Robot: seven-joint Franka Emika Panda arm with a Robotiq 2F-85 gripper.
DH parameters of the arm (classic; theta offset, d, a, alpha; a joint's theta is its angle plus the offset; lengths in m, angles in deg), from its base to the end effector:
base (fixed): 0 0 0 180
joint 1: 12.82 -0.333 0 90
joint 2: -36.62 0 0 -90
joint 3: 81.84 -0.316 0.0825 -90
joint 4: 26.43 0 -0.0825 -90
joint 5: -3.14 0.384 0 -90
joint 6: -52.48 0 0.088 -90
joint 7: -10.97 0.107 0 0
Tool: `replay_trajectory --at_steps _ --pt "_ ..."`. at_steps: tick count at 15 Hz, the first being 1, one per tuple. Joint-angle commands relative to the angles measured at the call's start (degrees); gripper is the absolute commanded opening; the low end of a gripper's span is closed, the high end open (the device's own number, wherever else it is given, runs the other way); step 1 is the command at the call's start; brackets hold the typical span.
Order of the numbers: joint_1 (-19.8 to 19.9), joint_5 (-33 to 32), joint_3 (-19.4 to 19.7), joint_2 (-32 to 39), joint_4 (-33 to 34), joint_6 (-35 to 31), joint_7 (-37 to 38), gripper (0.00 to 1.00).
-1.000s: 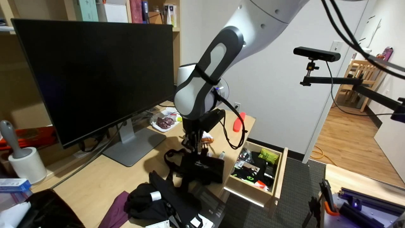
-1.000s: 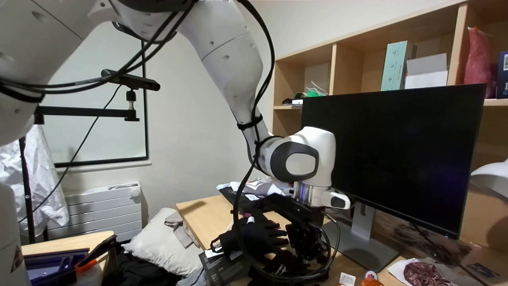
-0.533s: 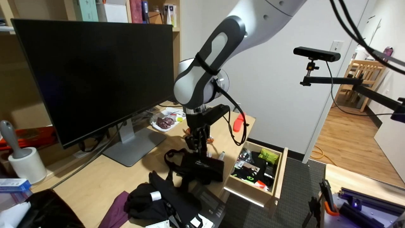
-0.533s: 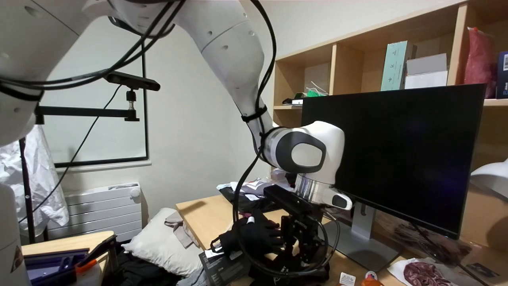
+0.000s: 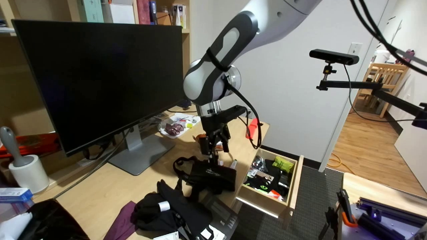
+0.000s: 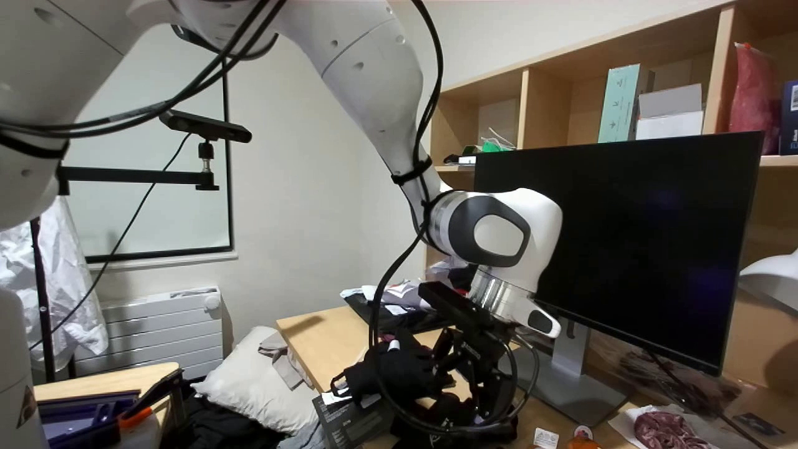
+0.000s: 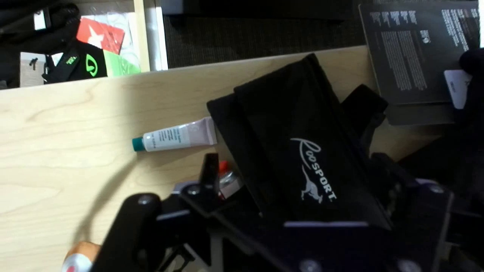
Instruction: Put the black purse in the top drawer
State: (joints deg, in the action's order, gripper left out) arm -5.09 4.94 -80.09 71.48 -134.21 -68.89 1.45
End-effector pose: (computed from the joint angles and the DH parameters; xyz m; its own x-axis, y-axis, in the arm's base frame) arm 0.5824 -0.0956 0.1585 0.9340 -0.0059 -0.3571 -0.0298 -0.9977 -0.0615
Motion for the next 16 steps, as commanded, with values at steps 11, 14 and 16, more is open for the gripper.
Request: replay_trajectory --at_steps 11,14,16 --pt "2.1 1.4 -0.7 3.5 0.9 -1.7 -3.6 1.0" --pt "3.2 2.2 -1.5 3.2 0.0 -5.1 -6.3 1.0" --pt "4.3 2.8 -2.2 3.4 -0.3 -6.5 -8.5 1.0"
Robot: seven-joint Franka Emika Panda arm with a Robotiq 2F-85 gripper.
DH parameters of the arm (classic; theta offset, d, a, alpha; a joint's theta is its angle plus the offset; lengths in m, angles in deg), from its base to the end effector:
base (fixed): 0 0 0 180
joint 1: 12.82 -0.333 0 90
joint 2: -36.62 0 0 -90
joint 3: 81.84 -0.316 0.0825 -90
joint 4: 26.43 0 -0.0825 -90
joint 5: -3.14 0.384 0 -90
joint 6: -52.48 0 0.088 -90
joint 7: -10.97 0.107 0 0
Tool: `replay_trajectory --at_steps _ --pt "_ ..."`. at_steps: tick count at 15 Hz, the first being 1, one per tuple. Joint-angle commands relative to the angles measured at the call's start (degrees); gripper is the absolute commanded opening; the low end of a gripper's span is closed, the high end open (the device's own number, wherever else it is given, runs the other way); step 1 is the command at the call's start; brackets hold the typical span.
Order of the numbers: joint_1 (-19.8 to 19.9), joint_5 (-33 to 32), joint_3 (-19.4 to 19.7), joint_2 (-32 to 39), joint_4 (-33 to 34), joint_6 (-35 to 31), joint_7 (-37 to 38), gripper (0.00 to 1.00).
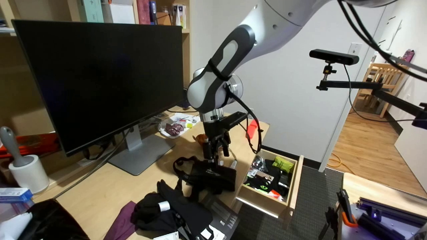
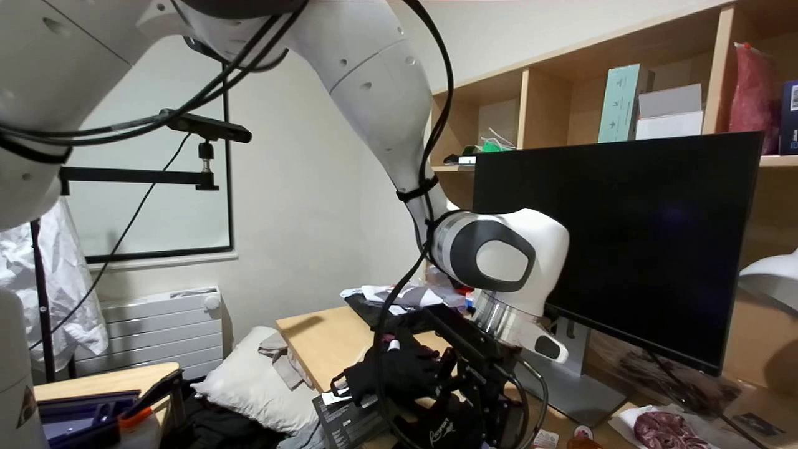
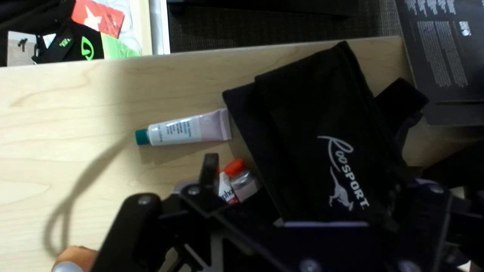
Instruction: Put the black purse in the top drawer
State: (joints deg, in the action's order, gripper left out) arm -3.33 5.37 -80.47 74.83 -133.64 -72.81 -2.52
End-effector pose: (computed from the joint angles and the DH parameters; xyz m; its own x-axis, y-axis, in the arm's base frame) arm 0.5817 -0.1101 0.1303 0.9424 0.0341 -0.3327 0.0052 -0.9962 -0.0873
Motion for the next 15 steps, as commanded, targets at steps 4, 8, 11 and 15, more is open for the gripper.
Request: replay_trajectory --at_steps 4,8,11,15 --pt "5.0 3.5 -3.0 0.5 -2.3 -3.7 -9.4 1.0" --pt "4.3 2.0 -1.9 1.0 -1.5 -2.0 -7.7 1.0" --pt "5.7 3.6 -3.3 0.4 -1.8 -3.1 -10.2 1.0" --pt "6.7 3.6 -4.3 0.4 -2.5 -4.9 -14.1 1.0"
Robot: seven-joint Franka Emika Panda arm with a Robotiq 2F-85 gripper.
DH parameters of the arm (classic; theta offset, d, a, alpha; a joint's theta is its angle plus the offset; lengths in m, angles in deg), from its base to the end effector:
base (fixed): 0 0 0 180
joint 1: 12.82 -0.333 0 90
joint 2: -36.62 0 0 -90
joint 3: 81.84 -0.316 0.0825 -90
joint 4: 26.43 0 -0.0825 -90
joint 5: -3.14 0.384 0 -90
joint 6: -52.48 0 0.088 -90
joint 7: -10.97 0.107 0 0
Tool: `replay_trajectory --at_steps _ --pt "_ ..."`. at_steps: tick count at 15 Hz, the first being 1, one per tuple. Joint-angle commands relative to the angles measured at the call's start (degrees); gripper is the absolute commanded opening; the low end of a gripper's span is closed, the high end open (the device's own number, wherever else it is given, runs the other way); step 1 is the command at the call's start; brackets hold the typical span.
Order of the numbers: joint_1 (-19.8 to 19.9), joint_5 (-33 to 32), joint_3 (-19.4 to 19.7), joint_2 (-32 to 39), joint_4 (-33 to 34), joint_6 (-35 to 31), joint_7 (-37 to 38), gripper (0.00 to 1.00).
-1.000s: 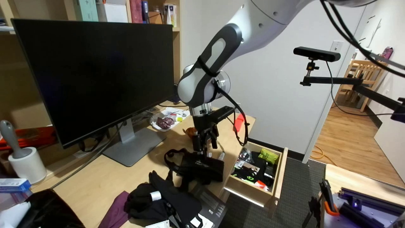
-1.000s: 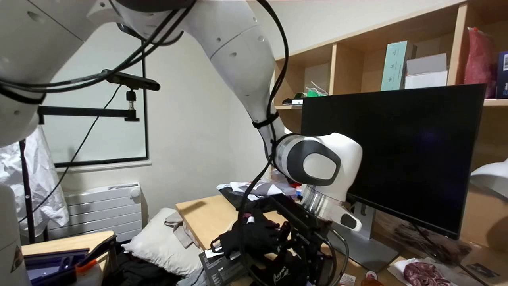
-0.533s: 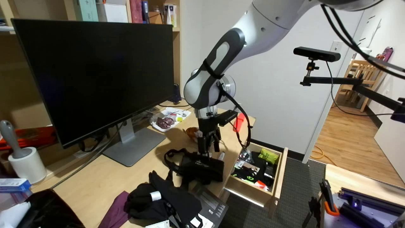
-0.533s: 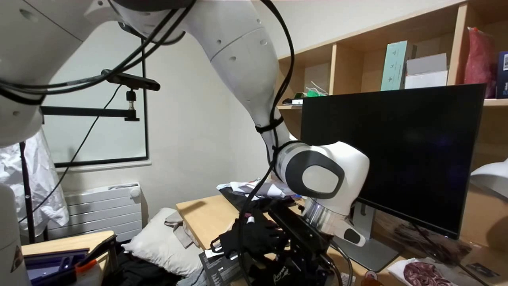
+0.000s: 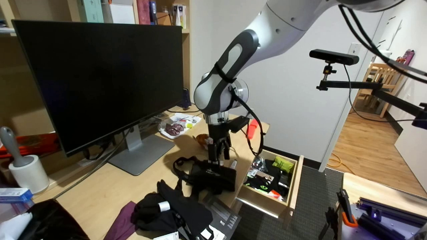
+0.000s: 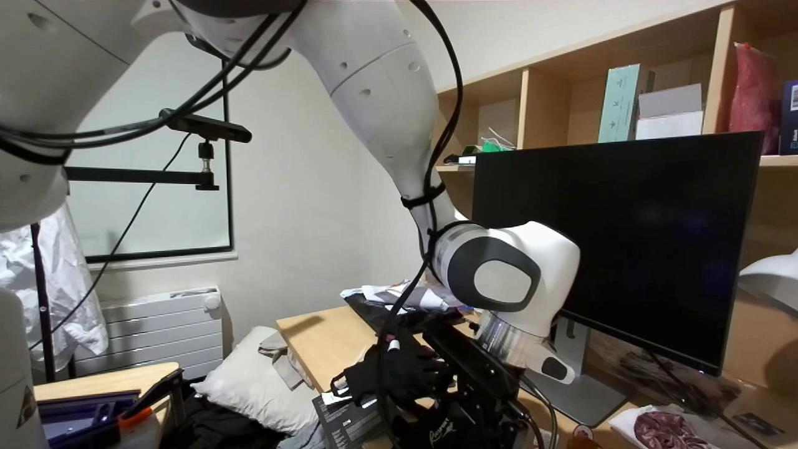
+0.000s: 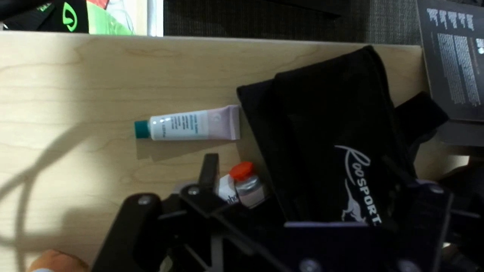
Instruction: Put the black purse in the top drawer
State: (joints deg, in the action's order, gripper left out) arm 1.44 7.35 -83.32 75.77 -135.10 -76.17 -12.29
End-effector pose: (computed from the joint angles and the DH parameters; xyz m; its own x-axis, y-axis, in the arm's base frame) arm 0.5719 -0.1274 0.1151 0.9487 0.1449 -0.2811 0.0958 -0.9788 -0.1811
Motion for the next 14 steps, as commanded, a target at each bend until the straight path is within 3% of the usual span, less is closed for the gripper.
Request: replay_trajectory --at_steps 1,14 --pt "2.3 1.6 -1.6 -0.3 -1.0 -1.6 -5.5 1.0" --pt "6.4 7.1 -6.0 -0.1 -2.7 -4.7 -21.7 1.0"
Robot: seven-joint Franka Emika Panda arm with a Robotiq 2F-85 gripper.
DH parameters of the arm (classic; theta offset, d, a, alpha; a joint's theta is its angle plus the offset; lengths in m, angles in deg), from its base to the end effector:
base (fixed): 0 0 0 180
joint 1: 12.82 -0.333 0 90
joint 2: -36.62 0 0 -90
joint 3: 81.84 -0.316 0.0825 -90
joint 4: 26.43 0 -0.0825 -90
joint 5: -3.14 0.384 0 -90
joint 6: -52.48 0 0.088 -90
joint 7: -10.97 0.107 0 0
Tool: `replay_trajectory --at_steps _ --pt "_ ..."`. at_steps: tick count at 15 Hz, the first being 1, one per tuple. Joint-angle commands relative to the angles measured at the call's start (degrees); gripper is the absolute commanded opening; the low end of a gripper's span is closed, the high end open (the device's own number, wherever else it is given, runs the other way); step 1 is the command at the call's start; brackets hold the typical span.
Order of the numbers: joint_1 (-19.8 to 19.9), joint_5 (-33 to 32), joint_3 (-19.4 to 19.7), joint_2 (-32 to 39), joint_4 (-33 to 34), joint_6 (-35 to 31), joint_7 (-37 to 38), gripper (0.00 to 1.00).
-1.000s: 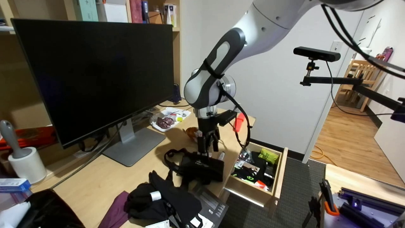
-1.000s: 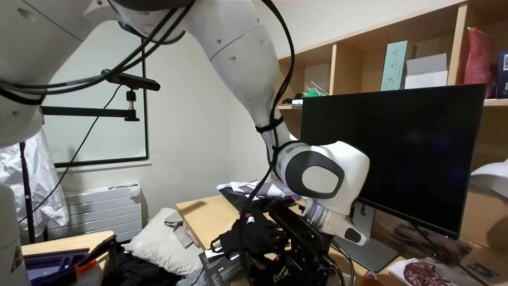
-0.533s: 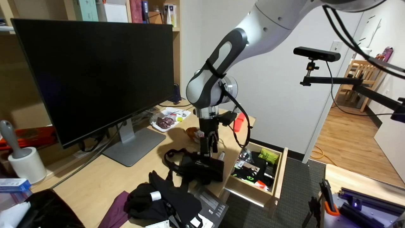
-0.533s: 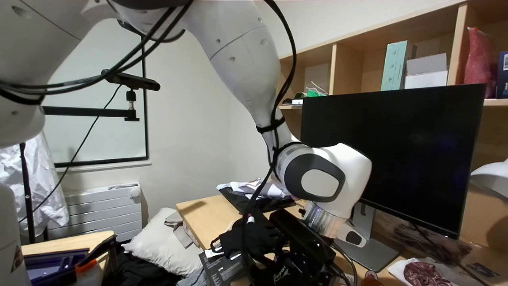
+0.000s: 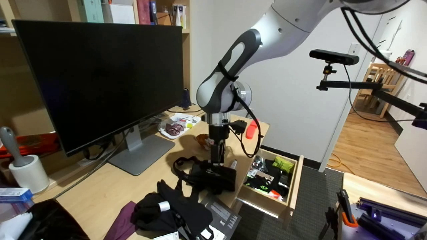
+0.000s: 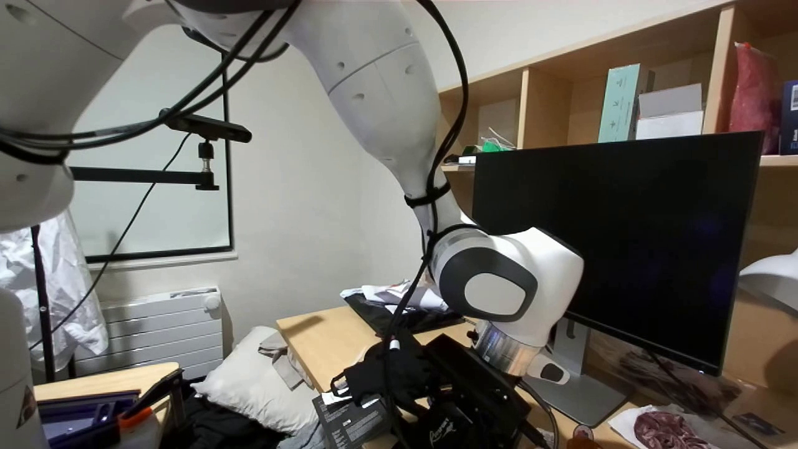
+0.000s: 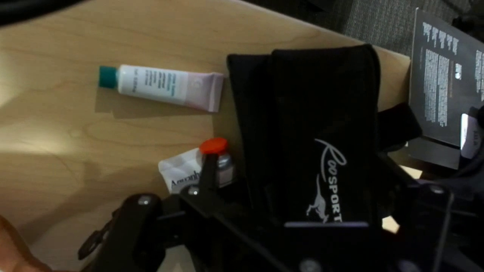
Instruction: Put the black purse in the top drawer
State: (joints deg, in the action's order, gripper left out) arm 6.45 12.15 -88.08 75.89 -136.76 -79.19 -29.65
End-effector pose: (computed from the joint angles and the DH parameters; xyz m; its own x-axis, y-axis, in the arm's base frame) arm 0.5674 -0.1266 0.1097 0.9232 0.3564 -0.1437 0.2981 -0.9002 -0.3174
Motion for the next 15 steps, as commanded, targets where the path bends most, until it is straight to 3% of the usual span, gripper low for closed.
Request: replay_trajectory --at_steps 1,10,12,15 --pt "1.4 2.5 -1.3 -0.3 -1.0 -1.3 -5.1 1.0" --pt "1.3 4.4 -1.2 -0.1 -0.8 0.4 -9.5 1.0" --pt "1.2 4.6 -1.1 0.0 -0.8 0.7 -9.8 0.74" --pt "1.1 4.5 -0.9 0.0 -0.8 1.0 -9.5 0.53"
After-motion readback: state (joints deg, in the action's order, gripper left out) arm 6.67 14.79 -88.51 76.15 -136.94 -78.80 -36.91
